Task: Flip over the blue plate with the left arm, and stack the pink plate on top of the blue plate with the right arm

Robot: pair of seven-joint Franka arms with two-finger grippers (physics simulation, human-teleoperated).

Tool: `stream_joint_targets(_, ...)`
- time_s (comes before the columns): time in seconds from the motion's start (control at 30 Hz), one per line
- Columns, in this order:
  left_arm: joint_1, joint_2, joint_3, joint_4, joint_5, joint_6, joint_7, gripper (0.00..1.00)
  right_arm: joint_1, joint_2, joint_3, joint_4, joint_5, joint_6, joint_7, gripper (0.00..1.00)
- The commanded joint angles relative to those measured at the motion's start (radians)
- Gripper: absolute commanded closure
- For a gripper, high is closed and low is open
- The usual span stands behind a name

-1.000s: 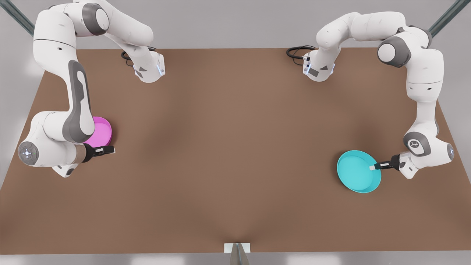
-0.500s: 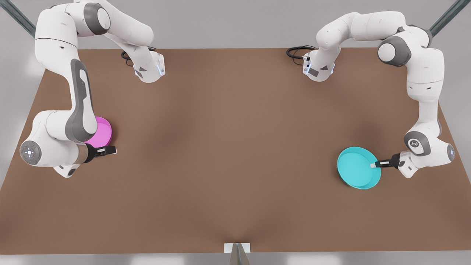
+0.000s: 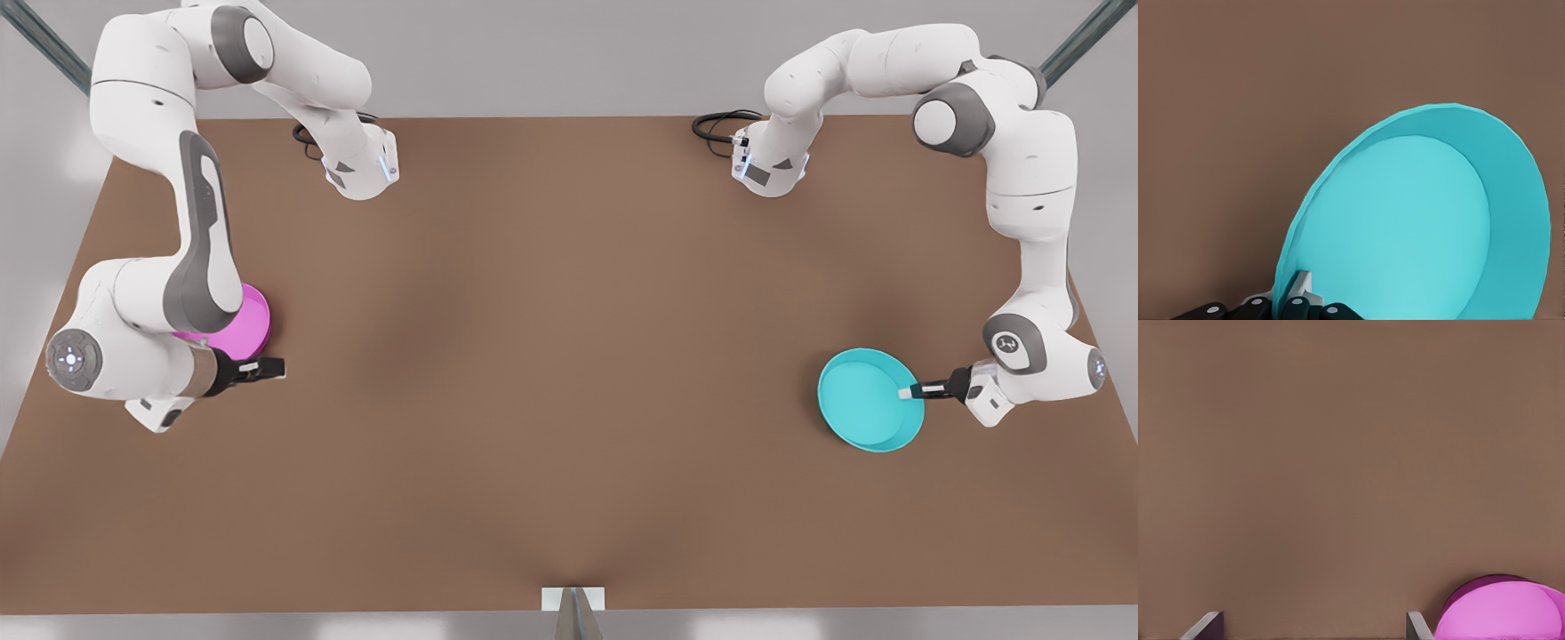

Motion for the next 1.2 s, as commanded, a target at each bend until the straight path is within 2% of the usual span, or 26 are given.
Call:
stream_joint_targets(0.0,0.000,0.000,0.000,0.000,-0.094,-0.003,0.004,0.79,0.001,0.000,0.000,0.000,0.001,-0.001,0.000,0.00)
stream_joint_targets(0.23,-0.032,-0.035,-0.006,0.006,-0.082,-0.038,-0.076,0.79,-0.013,0.000,-0.002,-0.003,-0.010,-0.018,0.000,0.00)
stream_joint_targets(0.43,-0.143,-0.101,-0.006,0.037,0.013,-0.126,-0.260,0.79,-0.018,-0.002,-0.002,0.002,-0.019,-0.016,0.002,0.00)
stream_joint_targets(0.9,-0.284,-0.175,-0.011,0.045,0.205,-0.160,-0.472,0.79,-0.024,0.001,-0.005,-0.003,-0.019,-0.018,-0.001,0.00)
stream_joint_targets(1.17,-0.351,-0.187,-0.005,0.046,0.246,-0.164,-0.515,0.79,-0.026,0.001,-0.005,-0.003,-0.019,-0.018,0.000,0.00)
